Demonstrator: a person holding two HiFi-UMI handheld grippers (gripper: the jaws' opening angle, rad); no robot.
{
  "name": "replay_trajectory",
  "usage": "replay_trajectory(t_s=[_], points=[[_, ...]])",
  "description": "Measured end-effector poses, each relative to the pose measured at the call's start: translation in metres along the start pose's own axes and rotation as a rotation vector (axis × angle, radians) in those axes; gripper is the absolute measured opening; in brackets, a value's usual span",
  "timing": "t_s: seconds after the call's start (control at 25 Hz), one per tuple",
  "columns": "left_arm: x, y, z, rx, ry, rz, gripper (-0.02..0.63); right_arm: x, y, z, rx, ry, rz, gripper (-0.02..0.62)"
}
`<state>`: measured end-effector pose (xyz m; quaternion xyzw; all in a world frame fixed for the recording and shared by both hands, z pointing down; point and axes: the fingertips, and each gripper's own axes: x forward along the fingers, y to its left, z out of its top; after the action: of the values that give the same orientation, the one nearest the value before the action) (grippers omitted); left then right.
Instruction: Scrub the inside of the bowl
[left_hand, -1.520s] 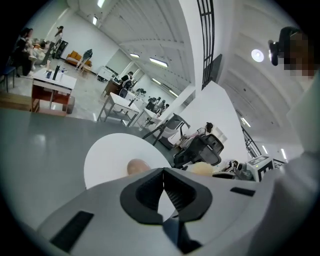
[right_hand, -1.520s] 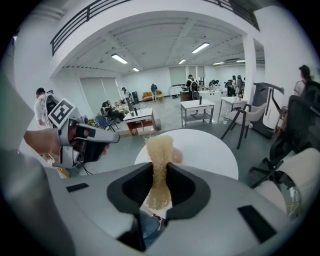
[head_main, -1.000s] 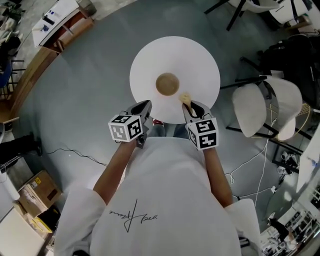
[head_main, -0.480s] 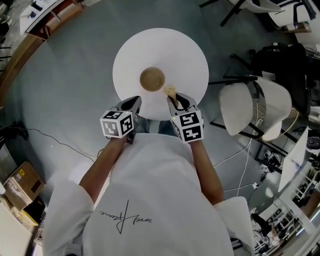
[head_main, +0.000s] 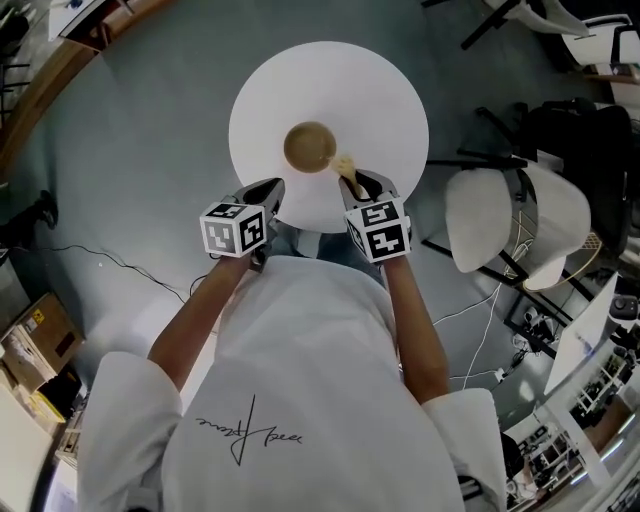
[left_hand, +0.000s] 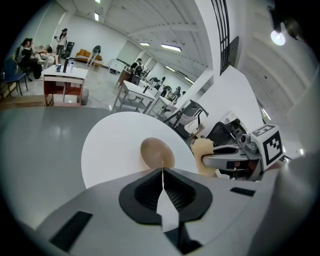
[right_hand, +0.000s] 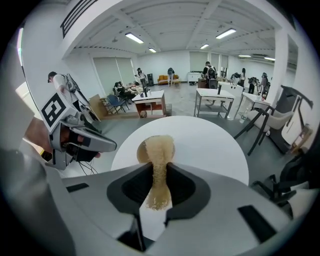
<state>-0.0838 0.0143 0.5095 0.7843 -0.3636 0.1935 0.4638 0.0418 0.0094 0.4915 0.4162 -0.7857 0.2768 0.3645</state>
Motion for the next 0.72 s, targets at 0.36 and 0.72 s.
replay_trajectory(t_s=[0.36,0.72], points=[[0.014,0.014,0.010,-0.059,-0.007,0.021,0.006,0.018,-0.012,0.001,-0.030,0.009,0.024,0.083],[0.029,0.027,0.019,-0.115,0.020,0.038,0.006,0.034,-0.016,0.005,-0.033,0.019,0.061,0.083]])
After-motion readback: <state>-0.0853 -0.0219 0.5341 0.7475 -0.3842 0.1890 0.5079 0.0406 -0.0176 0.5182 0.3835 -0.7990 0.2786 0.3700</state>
